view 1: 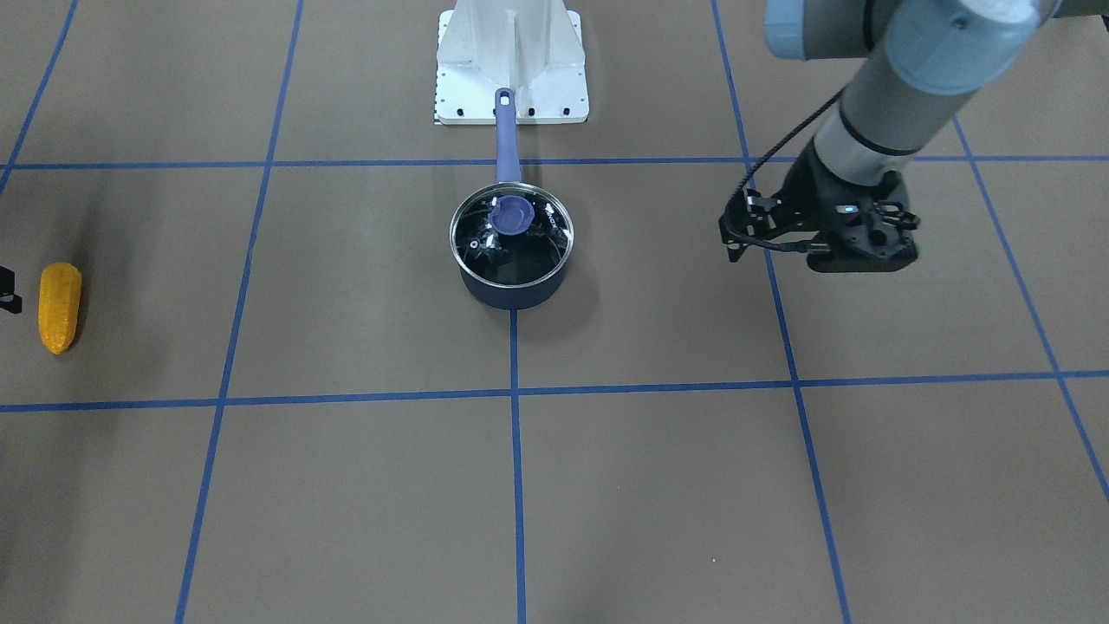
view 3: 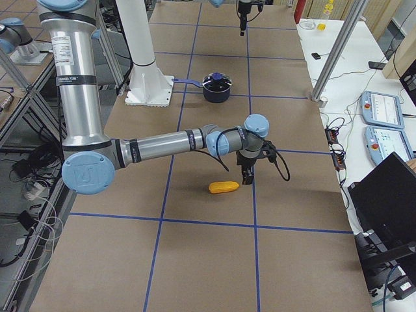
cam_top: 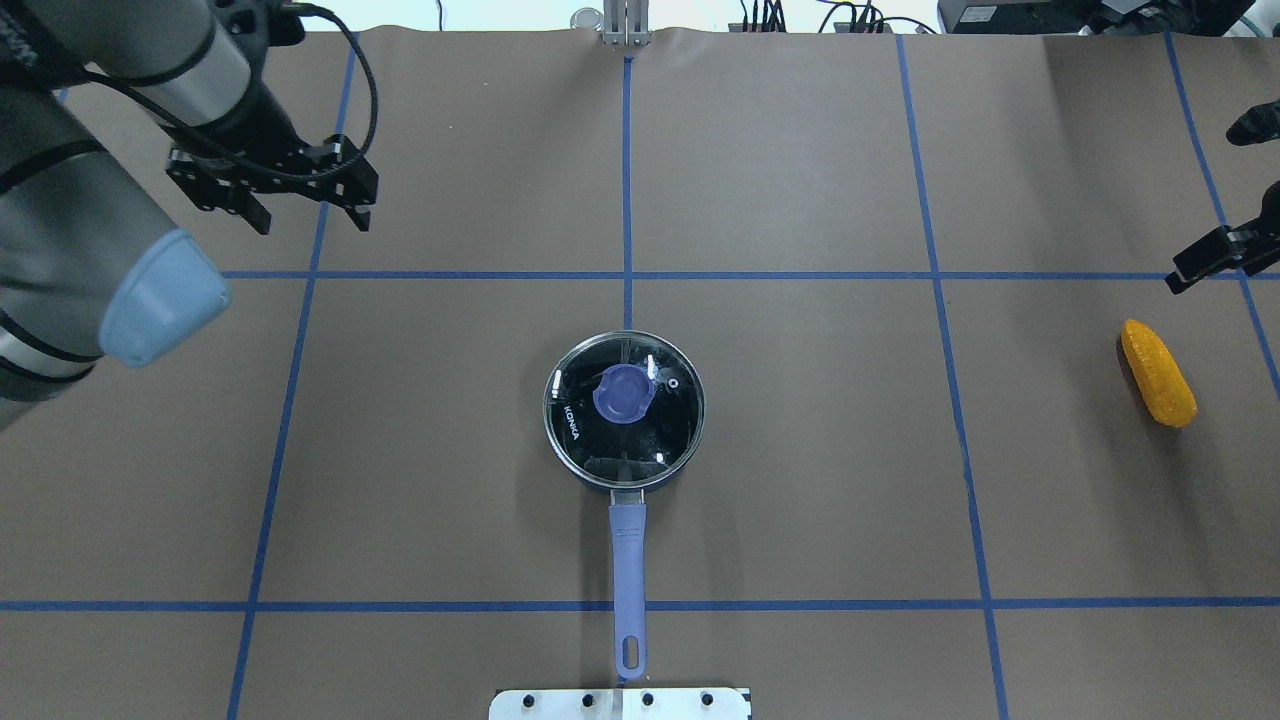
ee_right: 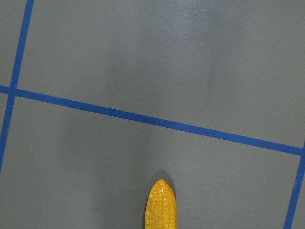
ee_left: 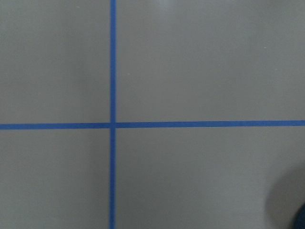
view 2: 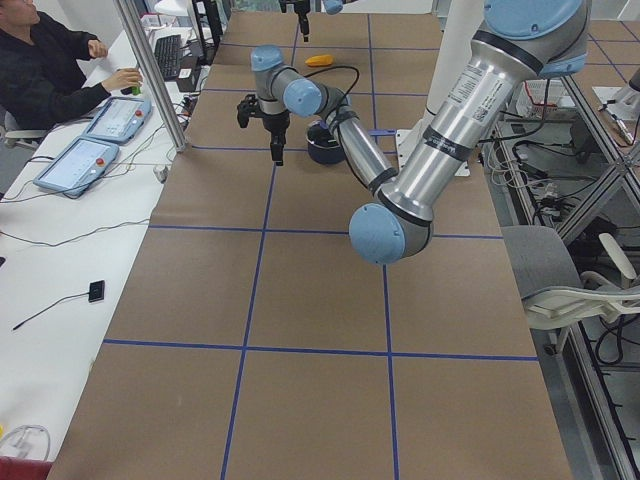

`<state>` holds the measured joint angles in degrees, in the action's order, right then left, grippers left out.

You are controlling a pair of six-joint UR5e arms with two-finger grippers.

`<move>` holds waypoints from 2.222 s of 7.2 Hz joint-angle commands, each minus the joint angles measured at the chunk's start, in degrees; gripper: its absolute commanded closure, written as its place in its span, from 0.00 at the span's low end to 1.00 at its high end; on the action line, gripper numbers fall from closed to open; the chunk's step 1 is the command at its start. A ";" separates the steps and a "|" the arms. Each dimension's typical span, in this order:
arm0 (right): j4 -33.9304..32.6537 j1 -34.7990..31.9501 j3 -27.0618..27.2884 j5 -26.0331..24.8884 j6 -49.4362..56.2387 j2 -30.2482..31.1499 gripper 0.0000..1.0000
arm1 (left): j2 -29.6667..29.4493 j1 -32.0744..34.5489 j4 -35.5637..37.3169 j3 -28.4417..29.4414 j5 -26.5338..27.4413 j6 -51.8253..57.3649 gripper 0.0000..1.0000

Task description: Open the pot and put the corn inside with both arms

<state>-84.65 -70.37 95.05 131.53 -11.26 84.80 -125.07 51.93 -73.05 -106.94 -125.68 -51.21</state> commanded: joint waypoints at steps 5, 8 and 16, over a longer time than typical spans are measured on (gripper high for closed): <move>0.54 8.39 -0.57 -5.32 -0.08 0.80 0.00 | -14.66 -13.50 0.54 6.91 8.33 -13.21 0.00; 3.59 10.16 -0.66 -6.55 0.63 3.60 0.00 | -15.73 -14.04 0.45 7.97 8.34 -13.30 0.00; 6.26 12.89 -1.89 -7.86 0.63 5.28 0.15 | -15.47 -14.04 0.45 7.98 8.34 -13.21 0.00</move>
<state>-78.33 -57.79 93.54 124.36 -10.63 89.96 -140.61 37.88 -72.60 -98.95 -117.33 -64.47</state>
